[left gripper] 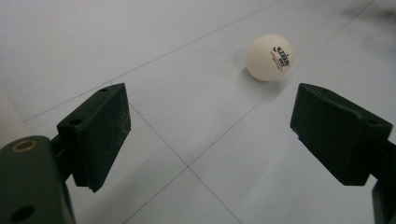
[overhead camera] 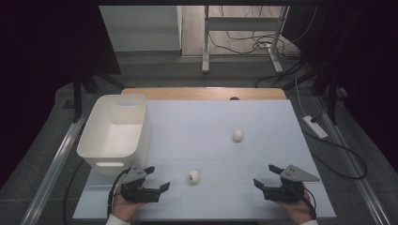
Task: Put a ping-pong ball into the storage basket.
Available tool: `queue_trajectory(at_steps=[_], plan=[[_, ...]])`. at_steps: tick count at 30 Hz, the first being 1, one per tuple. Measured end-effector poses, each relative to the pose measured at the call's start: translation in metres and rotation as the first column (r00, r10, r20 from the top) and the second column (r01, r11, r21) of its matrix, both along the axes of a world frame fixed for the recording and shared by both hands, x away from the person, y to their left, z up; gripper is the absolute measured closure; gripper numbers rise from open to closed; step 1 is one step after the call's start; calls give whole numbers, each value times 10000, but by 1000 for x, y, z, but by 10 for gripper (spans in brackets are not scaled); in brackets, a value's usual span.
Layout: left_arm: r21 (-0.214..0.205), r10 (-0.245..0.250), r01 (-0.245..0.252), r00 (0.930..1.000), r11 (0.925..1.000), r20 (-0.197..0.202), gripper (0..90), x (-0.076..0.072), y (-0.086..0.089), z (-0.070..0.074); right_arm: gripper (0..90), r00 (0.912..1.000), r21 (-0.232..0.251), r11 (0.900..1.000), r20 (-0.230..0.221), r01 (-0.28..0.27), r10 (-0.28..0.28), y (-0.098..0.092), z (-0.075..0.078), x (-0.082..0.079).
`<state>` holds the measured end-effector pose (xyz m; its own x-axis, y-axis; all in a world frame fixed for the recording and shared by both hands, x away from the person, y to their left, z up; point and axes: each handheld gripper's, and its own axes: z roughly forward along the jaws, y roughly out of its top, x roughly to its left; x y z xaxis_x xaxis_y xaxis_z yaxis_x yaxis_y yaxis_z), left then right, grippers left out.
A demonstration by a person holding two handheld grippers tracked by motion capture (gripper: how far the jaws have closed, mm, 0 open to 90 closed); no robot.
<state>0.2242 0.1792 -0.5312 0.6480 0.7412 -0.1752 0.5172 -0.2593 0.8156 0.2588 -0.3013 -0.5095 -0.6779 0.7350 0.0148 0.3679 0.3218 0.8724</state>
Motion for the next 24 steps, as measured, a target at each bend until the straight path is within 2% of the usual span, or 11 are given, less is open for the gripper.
queue_trajectory(at_steps=[24], plan=[[29, 124, -124, 9999, 9999, 17, 129, -1, 3, 1, 173, 10000, -157, 9999, -5, -24, 24, 0, -3, 2]])
